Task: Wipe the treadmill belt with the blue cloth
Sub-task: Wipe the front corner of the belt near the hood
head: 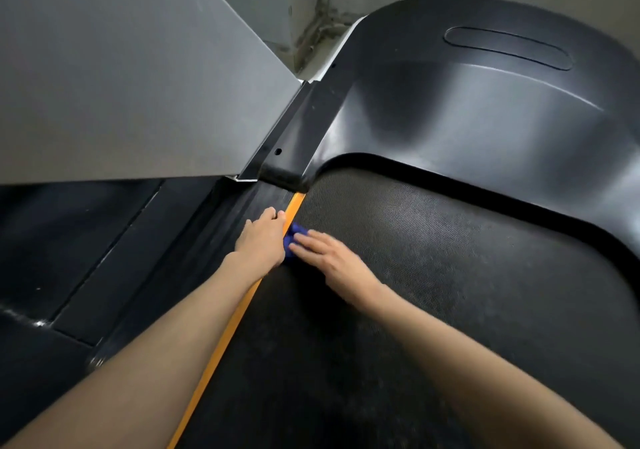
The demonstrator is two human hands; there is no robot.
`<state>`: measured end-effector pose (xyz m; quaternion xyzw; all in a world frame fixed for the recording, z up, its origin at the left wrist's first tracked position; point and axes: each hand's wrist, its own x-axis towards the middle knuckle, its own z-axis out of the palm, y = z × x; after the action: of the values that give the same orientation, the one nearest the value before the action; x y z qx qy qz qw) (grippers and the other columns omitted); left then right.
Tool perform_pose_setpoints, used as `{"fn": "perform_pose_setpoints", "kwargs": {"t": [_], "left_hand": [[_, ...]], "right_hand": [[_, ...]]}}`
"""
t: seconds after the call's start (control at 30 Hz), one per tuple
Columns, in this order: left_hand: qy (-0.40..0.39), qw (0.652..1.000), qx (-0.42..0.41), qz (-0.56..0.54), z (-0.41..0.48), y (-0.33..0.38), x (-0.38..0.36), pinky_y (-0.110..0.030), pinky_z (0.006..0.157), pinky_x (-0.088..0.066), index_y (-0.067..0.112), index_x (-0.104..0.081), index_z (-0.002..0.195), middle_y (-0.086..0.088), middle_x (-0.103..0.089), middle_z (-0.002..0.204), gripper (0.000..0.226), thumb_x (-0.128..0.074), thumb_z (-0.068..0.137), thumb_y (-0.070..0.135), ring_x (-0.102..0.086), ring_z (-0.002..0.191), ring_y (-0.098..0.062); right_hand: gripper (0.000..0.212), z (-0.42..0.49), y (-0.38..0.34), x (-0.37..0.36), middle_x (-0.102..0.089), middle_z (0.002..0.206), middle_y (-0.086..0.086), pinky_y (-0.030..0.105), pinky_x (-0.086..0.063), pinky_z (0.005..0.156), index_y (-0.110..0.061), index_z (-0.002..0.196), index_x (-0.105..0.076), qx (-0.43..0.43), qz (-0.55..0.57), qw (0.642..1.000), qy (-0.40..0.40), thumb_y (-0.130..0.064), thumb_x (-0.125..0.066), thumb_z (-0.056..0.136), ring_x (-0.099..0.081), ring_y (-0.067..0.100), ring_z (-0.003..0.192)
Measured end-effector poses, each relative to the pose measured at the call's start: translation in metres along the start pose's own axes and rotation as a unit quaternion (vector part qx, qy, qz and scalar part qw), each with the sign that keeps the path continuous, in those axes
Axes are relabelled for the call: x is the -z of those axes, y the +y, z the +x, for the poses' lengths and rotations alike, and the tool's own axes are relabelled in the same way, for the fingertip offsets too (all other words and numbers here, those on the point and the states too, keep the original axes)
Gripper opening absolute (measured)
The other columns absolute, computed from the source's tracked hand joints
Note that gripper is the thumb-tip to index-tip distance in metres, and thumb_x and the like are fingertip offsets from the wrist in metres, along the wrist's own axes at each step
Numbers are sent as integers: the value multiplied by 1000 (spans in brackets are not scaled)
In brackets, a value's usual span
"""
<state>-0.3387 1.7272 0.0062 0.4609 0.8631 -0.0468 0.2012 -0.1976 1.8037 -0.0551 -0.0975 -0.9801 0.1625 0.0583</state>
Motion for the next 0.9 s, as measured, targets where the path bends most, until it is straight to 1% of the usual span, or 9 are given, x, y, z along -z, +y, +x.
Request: {"fn": "perform_pose_setpoints", "kwargs": {"t": [0.1, 0.23, 0.33, 0.43, 0.5, 0.6, 0.77, 0.83, 0.9], "left_hand": [[-2, 1000, 1, 5, -2, -3, -3, -42, 116, -12, 13, -12, 148, -7, -12, 155, 78, -56, 84, 4, -24, 140, -25], [-26, 999, 21, 8, 1, 5, 4, -44, 115, -13, 8, -20, 146, -12, -20, 152, 73, -59, 84, 12, -29, 137, -28], [-31, 997, 62, 29, 6, 25, 12, -46, 115, -12, 6, -43, 130, -14, -40, 137, 50, -58, 83, 17, -42, 127, -28], [-16, 993, 97, 60, 8, 42, 12, -46, 114, -16, 10, -54, 117, -13, -49, 129, 35, -52, 82, 14, -43, 124, -28], [-11, 992, 99, 71, 8, 44, 10, -46, 111, -21, 9, -54, 116, -14, -50, 127, 33, -51, 83, 13, -43, 123, -29], [-10, 994, 95, 52, 4, 42, 10, -43, 108, -29, 3, -49, 123, -16, -45, 130, 40, -56, 85, 16, -40, 124, -31], [-17, 992, 122, -2, 0, 44, 4, -40, 111, -27, -5, -20, 141, -20, -22, 147, 82, -68, 80, 21, -26, 135, -33], [-16, 992, 121, 21, 2, 47, 1, -40, 111, -28, -6, -23, 139, -21, -24, 146, 78, -67, 81, 22, -26, 135, -33], [-5, 992, 113, 60, 4, 50, -1, -40, 109, -30, -5, -36, 132, -21, -31, 141, 62, -64, 84, 23, -31, 131, -33]], "right_hand": [[51, -21, 72, 16, -47, 137, 21, 31, -24, 110, -1, 130, -52, -225, 17, 966, 131, 2, -38, 82, -41, 36, 129], [54, -51, 123, 32, -40, 138, 23, 42, -24, 110, 4, 130, -44, -461, -2, 870, 176, 14, -43, 77, -32, 40, 131], [47, -32, 47, 9, -54, 111, 18, 41, -39, 97, -1, 111, -57, -383, 37, 896, 224, 7, -40, 68, -48, 33, 105], [64, -39, -13, -20, -53, 133, 17, 36, -29, 113, -3, 128, -55, -165, 34, 980, 105, 7, -42, 66, -44, 32, 126], [76, -62, 23, -8, -52, 136, 15, 42, -30, 110, -5, 128, -56, -106, -14, 990, 92, 9, -45, 55, -47, 35, 126], [72, -122, 106, 27, -54, 131, 22, 44, -29, 109, -1, 123, -59, -301, -37, 937, 172, 7, -38, 55, -48, 44, 122], [48, -156, 163, 65, -48, 124, 30, 45, -32, 100, 9, 117, -52, -584, -33, 784, 211, 2, -38, 71, -40, 46, 115], [49, -119, 126, 43, -54, 106, 22, 40, -37, 91, 4, 102, -58, -520, 14, 809, 274, -1, -36, 58, -48, 39, 102], [57, -78, 72, 6, -58, 111, 18, 38, -39, 95, -2, 108, -62, -378, 52, 893, 241, 1, -41, 55, -52, 33, 107]]}}
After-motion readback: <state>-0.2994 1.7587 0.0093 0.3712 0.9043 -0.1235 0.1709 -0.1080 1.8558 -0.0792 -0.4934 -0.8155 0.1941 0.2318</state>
